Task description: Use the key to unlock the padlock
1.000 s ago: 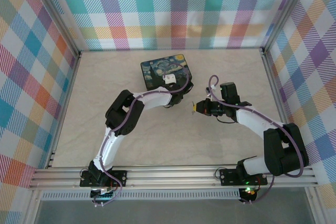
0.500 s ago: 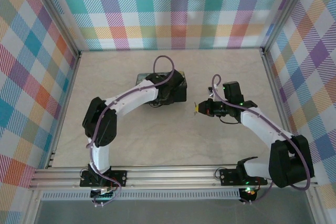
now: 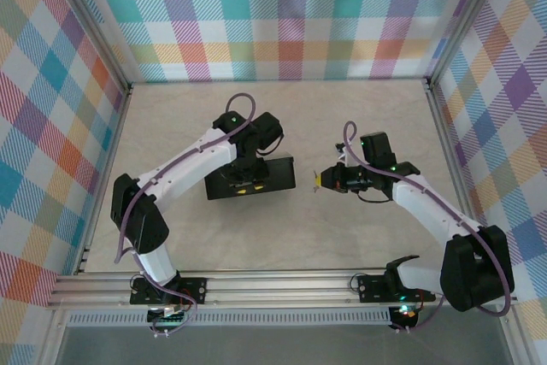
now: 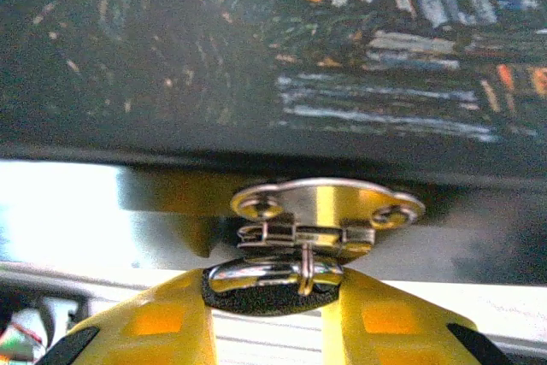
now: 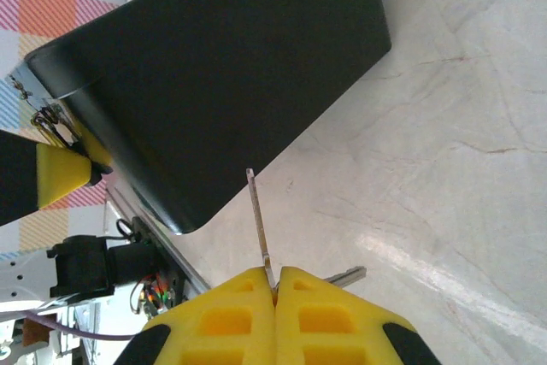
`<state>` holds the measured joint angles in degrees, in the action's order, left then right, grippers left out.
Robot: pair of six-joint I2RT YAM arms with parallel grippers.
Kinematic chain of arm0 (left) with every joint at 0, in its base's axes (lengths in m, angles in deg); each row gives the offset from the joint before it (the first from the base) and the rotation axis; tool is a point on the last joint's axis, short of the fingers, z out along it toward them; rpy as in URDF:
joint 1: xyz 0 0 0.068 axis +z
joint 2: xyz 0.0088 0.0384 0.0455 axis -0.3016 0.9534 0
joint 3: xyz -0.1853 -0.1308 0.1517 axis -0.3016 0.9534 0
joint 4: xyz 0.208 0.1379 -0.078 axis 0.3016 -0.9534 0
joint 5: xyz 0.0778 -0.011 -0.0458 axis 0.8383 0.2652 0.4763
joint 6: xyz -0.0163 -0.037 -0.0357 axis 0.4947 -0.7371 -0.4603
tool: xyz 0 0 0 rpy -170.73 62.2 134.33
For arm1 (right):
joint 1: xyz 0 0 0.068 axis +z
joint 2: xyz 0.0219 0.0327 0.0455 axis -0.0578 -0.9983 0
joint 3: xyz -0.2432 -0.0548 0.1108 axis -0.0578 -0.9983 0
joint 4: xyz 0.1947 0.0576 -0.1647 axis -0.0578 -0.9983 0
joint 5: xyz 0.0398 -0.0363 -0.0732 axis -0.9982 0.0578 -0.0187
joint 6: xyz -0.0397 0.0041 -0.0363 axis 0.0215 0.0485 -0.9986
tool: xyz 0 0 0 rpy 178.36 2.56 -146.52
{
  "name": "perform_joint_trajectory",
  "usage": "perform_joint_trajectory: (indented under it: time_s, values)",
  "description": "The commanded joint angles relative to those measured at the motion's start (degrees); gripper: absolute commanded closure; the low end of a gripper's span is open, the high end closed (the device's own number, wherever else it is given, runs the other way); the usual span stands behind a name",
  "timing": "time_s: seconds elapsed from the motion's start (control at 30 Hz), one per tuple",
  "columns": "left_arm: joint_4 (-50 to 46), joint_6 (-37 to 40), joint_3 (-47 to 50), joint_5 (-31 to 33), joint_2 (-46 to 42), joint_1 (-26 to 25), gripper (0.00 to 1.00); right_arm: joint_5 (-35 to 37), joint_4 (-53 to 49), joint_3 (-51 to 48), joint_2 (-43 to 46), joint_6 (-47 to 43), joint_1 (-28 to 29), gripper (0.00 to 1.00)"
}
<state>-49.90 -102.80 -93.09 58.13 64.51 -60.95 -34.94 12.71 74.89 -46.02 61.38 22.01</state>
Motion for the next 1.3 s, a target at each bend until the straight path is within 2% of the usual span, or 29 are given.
perform_joint_trajectory:
  time_s: [0.0,0.13,0.37,0.47,0.77,0.9,1.27]
  values:
    - [-5.27,-4.01,-3.73,-2.71,-2.18,0.31,0.89,-2.64,-1.46,2.06,2.16,-0.25,0.8,0.93]
    - [-3.91,-6.56,-5.08,-6.23,-1.68,0.58,0.88,-3.22,-1.9,2.66,2.22,0.12,1.59,0.92]
    - [-5.01,-7.33,-10.53,-6.98,0.96,1.06,0.85,-3.57,-3.33,4.44,2.47,-0.02,2.22,0.92]
    - [-6.05,-7.29,-11.72,-7.38,1.26,1.3,0.8,-3.61,-3.97,5.14,2.88,-0.04,2.27,0.92]
    - [-4.25,-8.56,-8.24,-11.33,0.37,1.5,0.82,-4.0,-6.0,5.96,4.11,-0.24,2.39,0.92]
    - [-4.96,-8.44,-7.79,-11.65,0.18,1.6,0.78,-4.32,-6.75,6.74,3.98,-0.07,2.57,0.92]
    - [-2.85,-7.59,-6.76,-13.92,0.62,3.32,0.76,-2.88,-7.6,10.72,1.91,0.62,5.43,0.91]
